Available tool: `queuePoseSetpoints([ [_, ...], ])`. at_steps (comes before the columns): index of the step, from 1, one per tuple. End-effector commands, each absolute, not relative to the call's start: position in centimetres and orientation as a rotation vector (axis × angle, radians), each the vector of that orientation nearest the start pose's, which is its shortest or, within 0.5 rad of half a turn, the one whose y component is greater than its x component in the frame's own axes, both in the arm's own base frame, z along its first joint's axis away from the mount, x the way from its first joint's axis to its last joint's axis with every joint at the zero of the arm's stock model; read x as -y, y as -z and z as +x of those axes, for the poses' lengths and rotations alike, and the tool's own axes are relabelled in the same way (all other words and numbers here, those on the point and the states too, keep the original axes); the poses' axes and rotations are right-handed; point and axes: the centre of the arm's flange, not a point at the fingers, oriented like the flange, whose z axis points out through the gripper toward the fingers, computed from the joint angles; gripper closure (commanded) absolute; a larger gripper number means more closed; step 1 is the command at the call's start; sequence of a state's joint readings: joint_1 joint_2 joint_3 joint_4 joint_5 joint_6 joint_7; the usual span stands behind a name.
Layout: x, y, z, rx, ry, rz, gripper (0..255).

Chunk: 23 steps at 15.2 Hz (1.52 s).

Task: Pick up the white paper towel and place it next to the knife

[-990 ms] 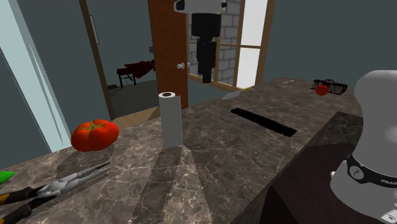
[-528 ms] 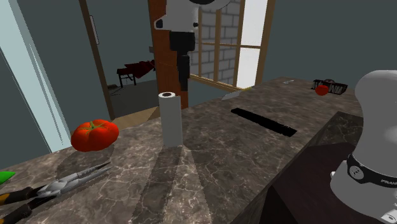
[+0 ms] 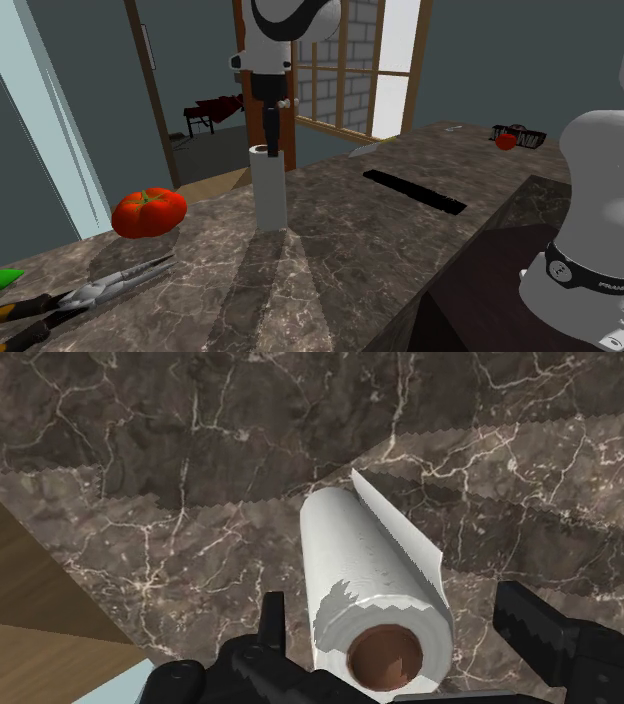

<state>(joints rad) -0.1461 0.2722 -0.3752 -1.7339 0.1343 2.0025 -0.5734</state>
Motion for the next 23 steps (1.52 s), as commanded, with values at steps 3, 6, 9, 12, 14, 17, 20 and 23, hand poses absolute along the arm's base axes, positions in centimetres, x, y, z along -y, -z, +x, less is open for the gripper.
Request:
queuePoseSetpoints([
  [3,29.4,-41.2,56.3,0.016,0.043,-3.13,0],
  [6,29.4,-41.2,56.3,0.016,0.043,-3.13,0],
  [9,29.4,-41.2,56.3,0.016,0.043,-3.13,0],
  [12,29.4,-41.2,56.3,0.016,0.043,-3.13,255],
  [14,29.4,-41.2,56.3,0.016,0.043,-3.13,255],
  [17,29.4,-41.2,56.3,0.016,0.043,-3.13,255],
  [20,29.4,-41.2,56.3,0.016,0.043,-3.13,255],
  [23,29.4,-42.3,56.3,0.016,0.043,-3.13,255],
])
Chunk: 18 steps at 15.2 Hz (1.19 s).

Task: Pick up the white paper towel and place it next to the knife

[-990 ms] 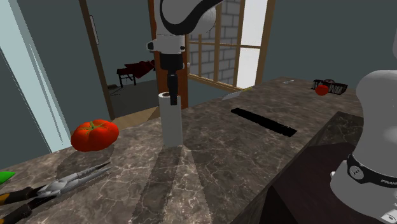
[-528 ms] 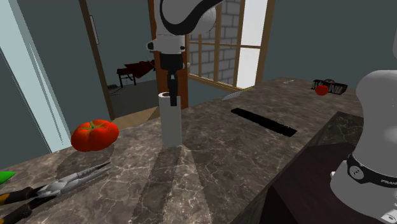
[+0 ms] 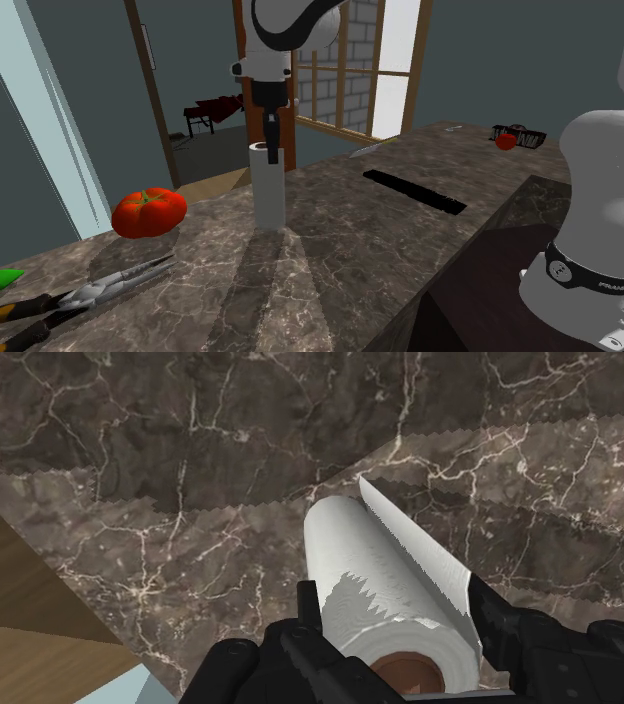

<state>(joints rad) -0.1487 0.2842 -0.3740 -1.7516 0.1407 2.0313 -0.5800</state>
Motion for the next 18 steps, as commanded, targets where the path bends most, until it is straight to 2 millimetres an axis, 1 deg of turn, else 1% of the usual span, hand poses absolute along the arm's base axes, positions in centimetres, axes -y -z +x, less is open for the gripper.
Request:
queuePoseSetpoints([
  [1,29.4,-42.8,56.3,0.016,0.043,-3.13,255],
  [18,29.4,-51.8,56.3,0.016,0.043,-3.13,255],
])
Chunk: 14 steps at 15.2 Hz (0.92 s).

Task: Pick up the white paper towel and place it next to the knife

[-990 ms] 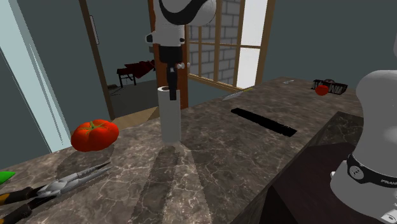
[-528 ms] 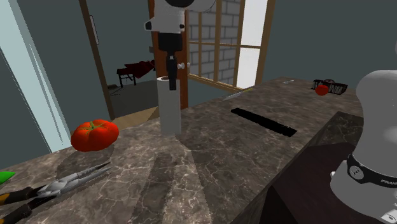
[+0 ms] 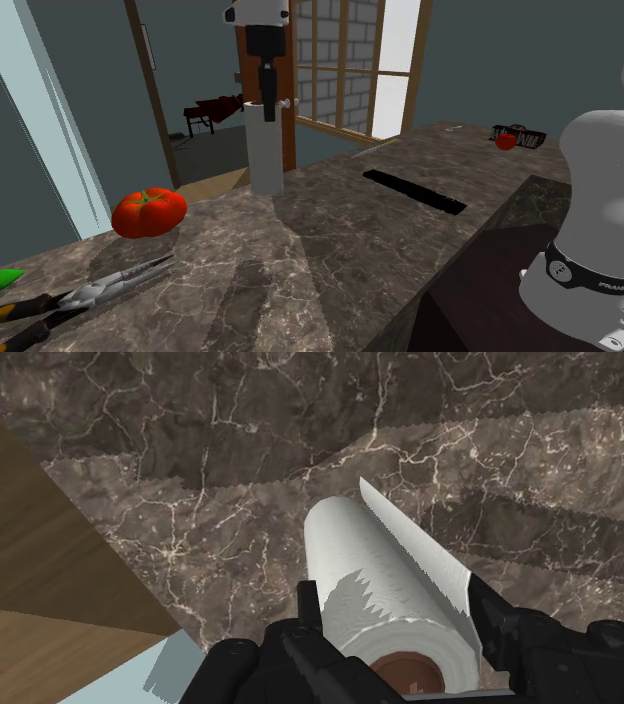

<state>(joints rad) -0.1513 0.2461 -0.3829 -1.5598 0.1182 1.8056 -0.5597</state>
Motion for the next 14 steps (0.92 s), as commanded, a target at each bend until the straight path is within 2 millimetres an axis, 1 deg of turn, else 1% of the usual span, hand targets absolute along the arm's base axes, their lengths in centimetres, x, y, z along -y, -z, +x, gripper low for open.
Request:
queuePoseSetpoints([
  [1,29.4,-52.3,56.3,0.016,0.043,-3.13,255],
  [14,29.4,-59.2,56.3,0.016,0.043,-3.13,255],
])
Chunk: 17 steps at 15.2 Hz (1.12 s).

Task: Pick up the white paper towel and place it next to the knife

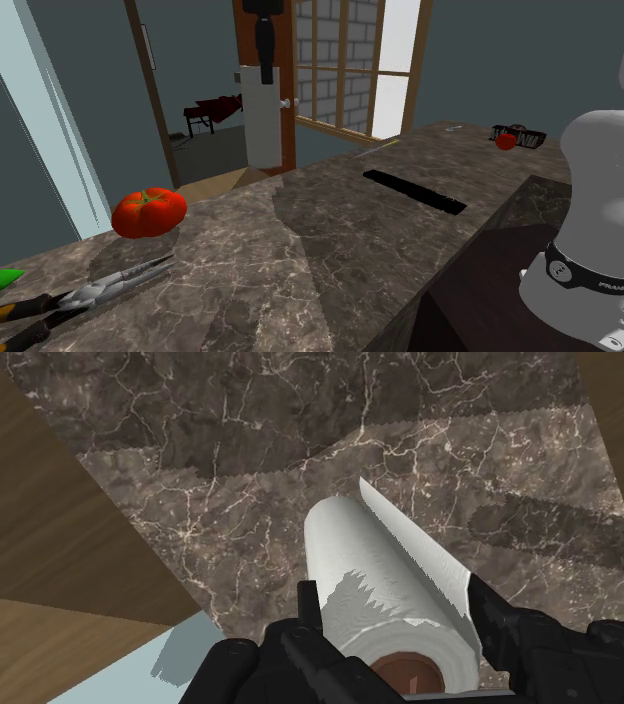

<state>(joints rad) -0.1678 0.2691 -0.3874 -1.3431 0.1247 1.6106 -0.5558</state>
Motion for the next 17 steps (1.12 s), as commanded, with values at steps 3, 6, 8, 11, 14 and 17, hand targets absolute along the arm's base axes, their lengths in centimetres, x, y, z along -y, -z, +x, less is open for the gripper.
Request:
queuePoseSetpoints([
  [3,29.4,-60.8,56.3,0.016,0.043,-3.13,255],
  [6,29.4,-62.4,56.3,0.016,0.043,-3.13,255],
  [8,29.4,-63.4,56.3,0.016,0.043,-3.13,255],
  [11,29.4,-65.0,56.3,0.016,0.043,-3.13,255],
  [14,29.4,-66.6,56.3,0.016,0.043,-3.13,255],
  [17,29.4,-68.2,56.3,0.016,0.043,-3.13,255],
])
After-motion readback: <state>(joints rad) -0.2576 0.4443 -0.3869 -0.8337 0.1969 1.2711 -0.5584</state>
